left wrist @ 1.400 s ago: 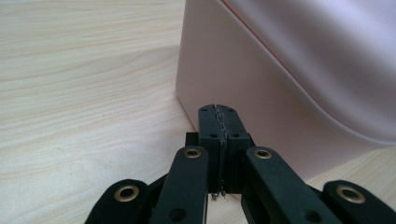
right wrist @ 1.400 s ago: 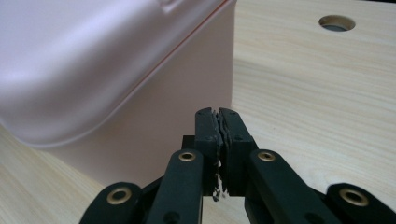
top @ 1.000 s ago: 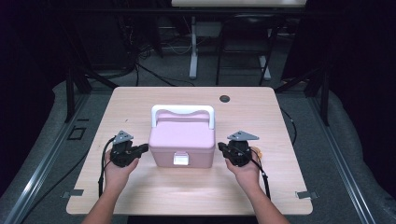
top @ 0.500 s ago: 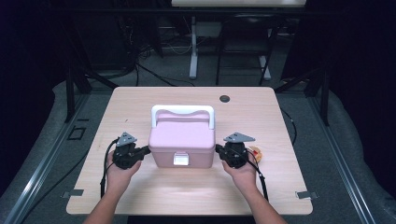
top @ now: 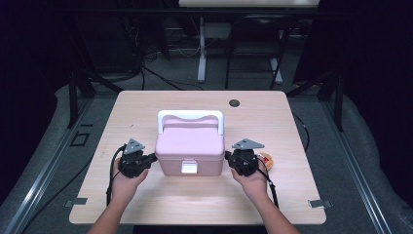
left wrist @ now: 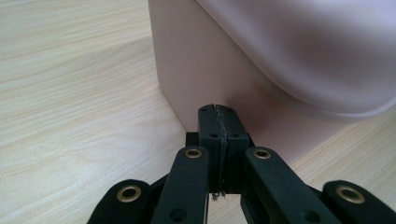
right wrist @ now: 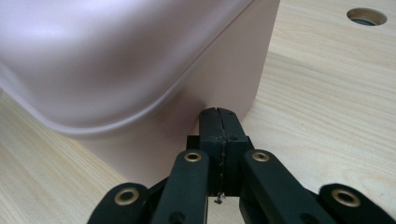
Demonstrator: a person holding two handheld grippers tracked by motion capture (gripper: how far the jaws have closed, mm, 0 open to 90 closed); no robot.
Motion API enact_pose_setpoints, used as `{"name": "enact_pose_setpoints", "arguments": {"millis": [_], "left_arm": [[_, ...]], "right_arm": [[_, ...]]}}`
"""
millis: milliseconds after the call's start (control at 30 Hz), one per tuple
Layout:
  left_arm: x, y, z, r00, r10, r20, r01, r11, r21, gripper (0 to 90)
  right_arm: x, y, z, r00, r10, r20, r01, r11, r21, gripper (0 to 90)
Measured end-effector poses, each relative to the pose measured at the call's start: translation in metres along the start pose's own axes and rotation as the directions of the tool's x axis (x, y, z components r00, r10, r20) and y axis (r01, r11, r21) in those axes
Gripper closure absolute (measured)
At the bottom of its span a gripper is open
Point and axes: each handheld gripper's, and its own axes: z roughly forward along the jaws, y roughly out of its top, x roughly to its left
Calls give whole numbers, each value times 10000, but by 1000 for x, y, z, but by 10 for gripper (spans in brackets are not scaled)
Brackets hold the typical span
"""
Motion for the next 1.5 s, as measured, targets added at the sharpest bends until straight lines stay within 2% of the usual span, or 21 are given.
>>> {"name": "enact_pose_setpoints", "arguments": {"millis": [100,200,367,533,733,767,900,1033,1433,1500], "left_arm": [[-1,0,-1,10000,-34,41,34,10000,69,900],[-2,-1,-3,9998,-133,175,130,9998,182,900],[-7,-4,-7,9990,-21,448,9,9996,277,900],[-11,-6,-11,9985,157,523,-177,9991,390,900],[-12,-12,-17,9970,-170,760,143,9993,354,900],[-12,-12,-19,9968,-128,790,95,9991,422,900],[-15,-15,-23,9971,4,755,-41,9988,493,900],[-17,-17,-26,9962,-76,869,31,9986,524,900],[-22,-23,-34,9954,107,953,-161,9983,560,900],[-24,-25,-35,9956,48,936,-97,9986,524,900]], "right_arm": [[0,1,0,10000,86,-9,-85,9999,99,900],[1,1,-2,9999,-61,91,59,9998,185,900],[1,-2,-8,10000,-68,7,68,9996,263,900],[4,-7,-17,9998,-168,-77,171,9990,411,900],[10,-13,-27,9989,-383,-282,398,9977,541,900],[10,-13,-27,9989,-383,-282,398,9977,541,900],[14,-16,-32,9980,-496,-389,519,9968,602,900],[16,-18,-35,9976,-530,-452,558,9965,621,900],[18,-23,-41,9965,-590,-591,624,9964,579,900],[18,-24,-43,9964,-565,-626,603,9963,611,900]]}}
